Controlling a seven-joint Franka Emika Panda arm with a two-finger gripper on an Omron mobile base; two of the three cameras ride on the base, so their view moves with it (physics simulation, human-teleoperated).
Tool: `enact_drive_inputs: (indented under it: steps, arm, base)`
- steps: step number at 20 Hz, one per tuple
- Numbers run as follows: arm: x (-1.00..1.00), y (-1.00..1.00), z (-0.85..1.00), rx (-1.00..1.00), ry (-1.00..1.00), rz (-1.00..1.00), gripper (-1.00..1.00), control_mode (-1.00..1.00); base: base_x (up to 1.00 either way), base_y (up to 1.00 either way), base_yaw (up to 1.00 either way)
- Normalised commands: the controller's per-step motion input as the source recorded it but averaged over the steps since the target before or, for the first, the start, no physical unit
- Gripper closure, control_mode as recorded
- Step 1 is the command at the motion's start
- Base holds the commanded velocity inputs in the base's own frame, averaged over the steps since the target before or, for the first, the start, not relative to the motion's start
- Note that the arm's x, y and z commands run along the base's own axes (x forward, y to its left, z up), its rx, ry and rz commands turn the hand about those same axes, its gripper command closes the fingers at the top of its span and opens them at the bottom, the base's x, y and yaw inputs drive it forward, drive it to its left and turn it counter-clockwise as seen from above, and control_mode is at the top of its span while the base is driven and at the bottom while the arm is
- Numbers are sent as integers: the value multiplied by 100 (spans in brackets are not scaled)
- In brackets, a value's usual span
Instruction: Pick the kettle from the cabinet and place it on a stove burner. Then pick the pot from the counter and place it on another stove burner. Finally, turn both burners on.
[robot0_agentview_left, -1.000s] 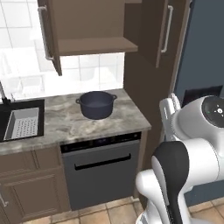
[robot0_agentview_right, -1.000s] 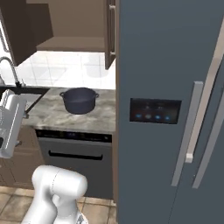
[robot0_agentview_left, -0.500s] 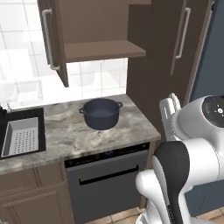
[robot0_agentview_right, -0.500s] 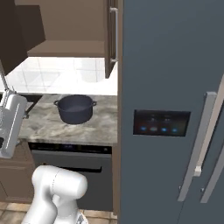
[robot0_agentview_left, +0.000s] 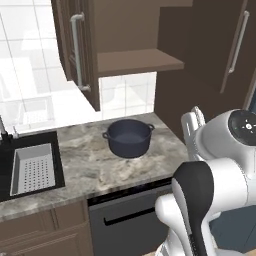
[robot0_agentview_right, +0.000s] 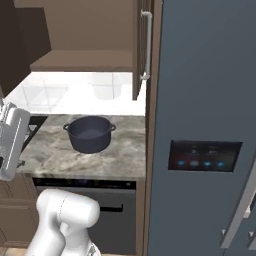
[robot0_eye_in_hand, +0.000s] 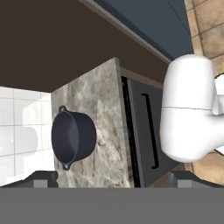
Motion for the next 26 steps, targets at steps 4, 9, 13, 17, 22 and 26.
enact_drive_inputs:
  steps: [4, 9, 13, 17, 22, 26]
  arm:
    - [0, 0, 0, 0, 0, 0, -100, 100]
    - [0, 0, 0, 0, 0, 0, -100, 100]
    - [0, 0, 0, 0, 0, 0, -100, 100]
    - [0, 0, 0, 0, 0, 0, -100, 100]
    - [0, 0, 0, 0, 0, 0, -100, 100]
    - [0, 0, 0, 0, 0, 0, -100, 100]
  base:
    - [29, 0, 0]
    - [27, -4, 0]
    - [31, -2, 3]
    - [34, -2, 6]
    - [33, -4, 4]
    - [22, -21, 1]
